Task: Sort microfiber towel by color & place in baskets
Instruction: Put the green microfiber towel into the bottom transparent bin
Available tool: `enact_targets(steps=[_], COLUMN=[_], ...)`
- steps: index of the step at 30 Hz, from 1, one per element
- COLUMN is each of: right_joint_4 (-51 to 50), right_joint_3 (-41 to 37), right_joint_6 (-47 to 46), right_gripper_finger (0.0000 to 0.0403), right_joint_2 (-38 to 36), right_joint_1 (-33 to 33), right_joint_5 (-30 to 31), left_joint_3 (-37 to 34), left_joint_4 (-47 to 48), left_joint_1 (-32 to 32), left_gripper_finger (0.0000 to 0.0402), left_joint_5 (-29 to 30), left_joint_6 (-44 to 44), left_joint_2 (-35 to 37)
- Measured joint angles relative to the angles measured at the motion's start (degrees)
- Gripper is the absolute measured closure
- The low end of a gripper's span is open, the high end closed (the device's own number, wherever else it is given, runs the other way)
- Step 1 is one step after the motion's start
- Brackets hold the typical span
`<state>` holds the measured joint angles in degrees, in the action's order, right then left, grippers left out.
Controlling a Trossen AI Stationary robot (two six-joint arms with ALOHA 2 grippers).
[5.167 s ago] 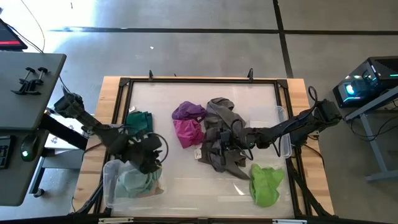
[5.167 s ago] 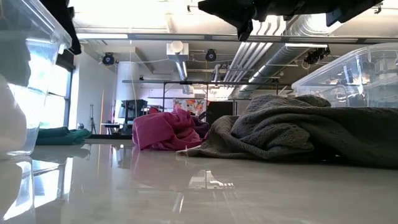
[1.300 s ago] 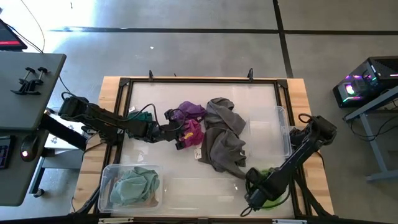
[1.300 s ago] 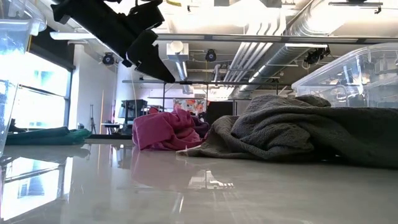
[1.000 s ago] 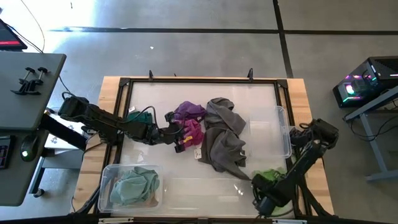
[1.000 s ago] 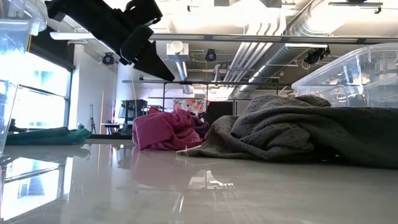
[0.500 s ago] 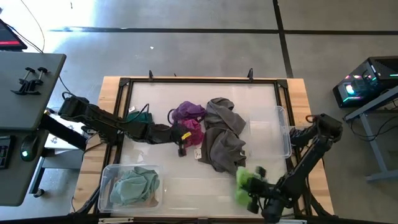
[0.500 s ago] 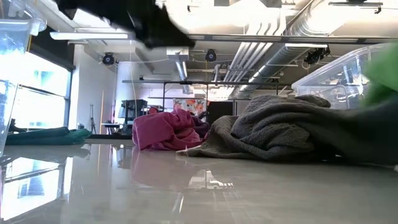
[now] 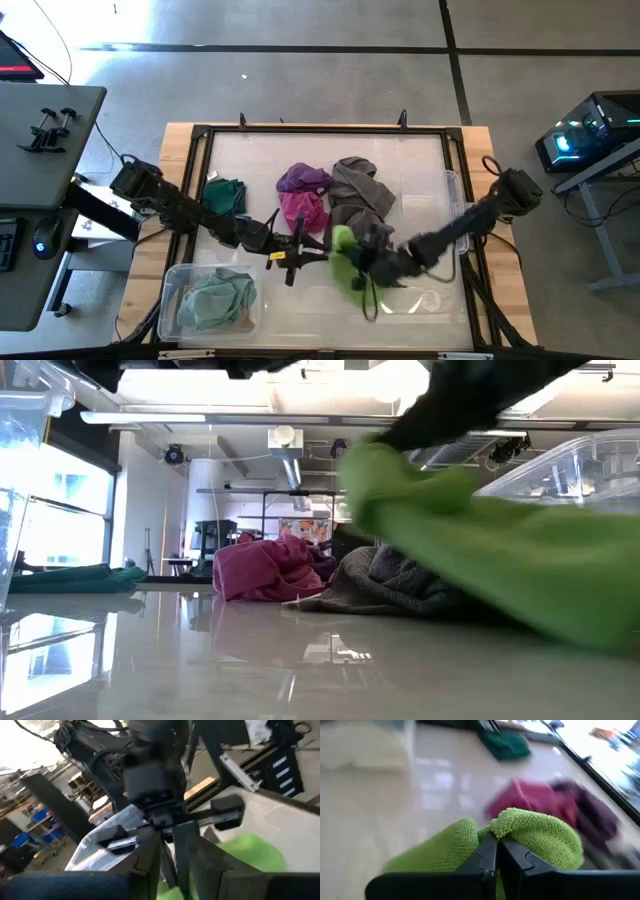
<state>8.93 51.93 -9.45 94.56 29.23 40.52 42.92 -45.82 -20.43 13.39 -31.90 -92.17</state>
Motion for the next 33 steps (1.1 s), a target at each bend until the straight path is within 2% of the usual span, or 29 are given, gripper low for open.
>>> enact_targets(steps=[2,4,7,11,15,22,28,33], right_joint_4=[10.13,16.23,19.15,18.28,18.46,19.64,25.01,30.16], right_joint_3=[-1.82,-3.16,-4.05,-4.12,-4.12,-4.25,-4.05,-3.86], right_joint_6=[6.33,10.24,13.2,14.46,16.01,18.15,20.17,23.1], right_gripper_finger=[0.0402,0.0402,0.0402,0.0402,0.0403,0.0403,0.0403,0.0403], right_joint_2=[0.0,-0.06,-0.07,-0.01,0.0,-1.6,-3.97,-4.35], right_joint_1=[-3.43,-6.22,-8.71,-9.7,-9.39,-9.38,-9.33,-10.15], right_joint_5=[-8.44,-16.0,-21.41,-23.1,-23.1,-23.02,-23.7,-30.35], left_joint_3=[0.0,0.0,0.0,0.09,0.22,0.26,0.02,-0.1], left_joint_4=[0.75,1.71,3.91,8.69,10.96,10.86,12.92,14.94], left_joint_1=[0.0,0.0,-0.07,-0.24,-0.28,-0.31,-0.11,0.65], left_gripper_finger=[0.0297,0.0274,0.0237,0.0193,0.0171,0.0169,0.0172,0.0172], left_joint_5=[1.97,4.25,8.23,12.87,13.77,14.4,15.92,15.76], left_joint_6=[0.09,0.11,1.07,7.11,11.7,13.86,14.57,16.79], left_joint_2=[-0.47,-0.74,-0.78,-0.74,-0.61,-0.48,-0.67,-0.84])
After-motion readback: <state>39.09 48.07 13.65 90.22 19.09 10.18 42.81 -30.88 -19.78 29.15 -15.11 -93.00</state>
